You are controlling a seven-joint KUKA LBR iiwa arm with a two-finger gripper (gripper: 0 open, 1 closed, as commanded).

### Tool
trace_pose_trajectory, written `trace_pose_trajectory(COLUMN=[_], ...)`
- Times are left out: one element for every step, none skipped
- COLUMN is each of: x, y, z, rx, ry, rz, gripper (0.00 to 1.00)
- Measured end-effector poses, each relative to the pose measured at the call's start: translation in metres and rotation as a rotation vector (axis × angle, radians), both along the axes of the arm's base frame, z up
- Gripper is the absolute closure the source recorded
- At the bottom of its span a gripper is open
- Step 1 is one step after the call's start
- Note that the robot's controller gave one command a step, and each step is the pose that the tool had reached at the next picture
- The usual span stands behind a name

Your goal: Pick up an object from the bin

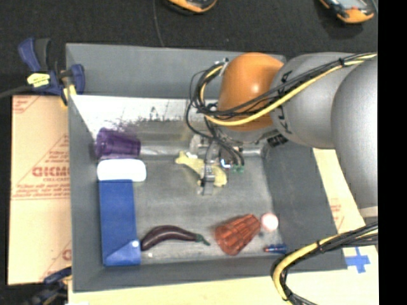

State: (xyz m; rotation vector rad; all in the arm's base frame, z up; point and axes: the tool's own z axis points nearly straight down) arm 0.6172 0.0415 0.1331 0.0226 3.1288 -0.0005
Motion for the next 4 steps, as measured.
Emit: trace_pose_trajectory(x=[0.0132, 0.0132, 0.0119, 0.0084], y=[-0.027, -0.0269, -0.0271, -0.0265], z=[-0.0612, -0.0612, -0.0615, -0.0571], rx=[-0.001, -0.002, 0.0, -0.001], ry=[0.005, 0.005, 0.007, 0.007], rz=[-0.075, -0.075, -0.085, -0.076], gripper=[1.0, 1.0, 1.0, 1.0])
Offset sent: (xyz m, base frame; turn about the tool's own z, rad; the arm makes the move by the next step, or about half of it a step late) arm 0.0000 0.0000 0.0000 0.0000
